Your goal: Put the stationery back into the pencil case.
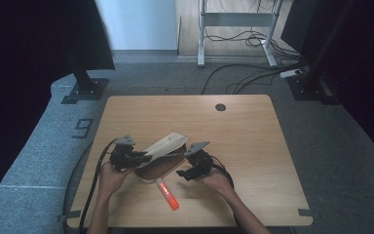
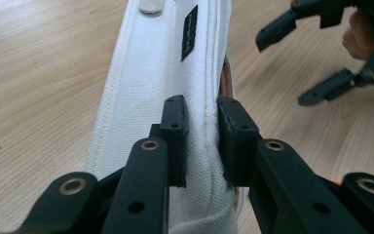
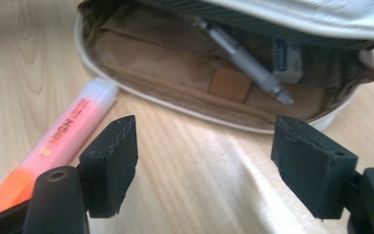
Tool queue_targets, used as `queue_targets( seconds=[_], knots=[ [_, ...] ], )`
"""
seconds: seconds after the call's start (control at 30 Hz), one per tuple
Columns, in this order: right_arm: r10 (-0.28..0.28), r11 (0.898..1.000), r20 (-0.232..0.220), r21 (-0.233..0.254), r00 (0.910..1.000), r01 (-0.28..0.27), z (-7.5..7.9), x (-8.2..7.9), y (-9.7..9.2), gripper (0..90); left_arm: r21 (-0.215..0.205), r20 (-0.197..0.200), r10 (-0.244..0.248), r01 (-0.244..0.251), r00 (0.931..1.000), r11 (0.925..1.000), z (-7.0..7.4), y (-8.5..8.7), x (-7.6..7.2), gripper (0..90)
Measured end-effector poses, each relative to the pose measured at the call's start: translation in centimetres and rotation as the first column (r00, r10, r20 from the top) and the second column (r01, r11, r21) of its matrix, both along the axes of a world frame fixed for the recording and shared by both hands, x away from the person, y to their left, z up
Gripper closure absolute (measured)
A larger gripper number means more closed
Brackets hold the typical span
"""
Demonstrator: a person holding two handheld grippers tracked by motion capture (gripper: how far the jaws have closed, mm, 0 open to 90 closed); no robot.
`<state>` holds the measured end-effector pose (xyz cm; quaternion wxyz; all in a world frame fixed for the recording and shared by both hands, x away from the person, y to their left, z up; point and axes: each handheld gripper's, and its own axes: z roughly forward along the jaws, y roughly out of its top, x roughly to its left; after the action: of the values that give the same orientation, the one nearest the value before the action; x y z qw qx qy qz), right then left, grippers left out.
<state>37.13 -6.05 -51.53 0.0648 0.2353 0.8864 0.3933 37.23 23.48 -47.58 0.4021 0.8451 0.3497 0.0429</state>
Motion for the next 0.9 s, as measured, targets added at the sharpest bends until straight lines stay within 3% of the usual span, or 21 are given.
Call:
queue_targets(
  seconds=[0.43,0.9],
  knots=[
    [0.042,0.999,-0.027,-0.010,0.9987,-0.043,-0.9,-3.2,1.5,26.5,0.001,0.002,-0.001,0.001,1.0000,1.0000,0.0,0.0,0.0,74.4],
    [0.100,0.995,-0.054,0.001,0.9935,-0.100,-1.6,-5.5,3.4,27.8,0.001,0.000,-0.002,0.002,1.0000,1.0000,0.0,-0.1,0.0,74.2]
  ],
)
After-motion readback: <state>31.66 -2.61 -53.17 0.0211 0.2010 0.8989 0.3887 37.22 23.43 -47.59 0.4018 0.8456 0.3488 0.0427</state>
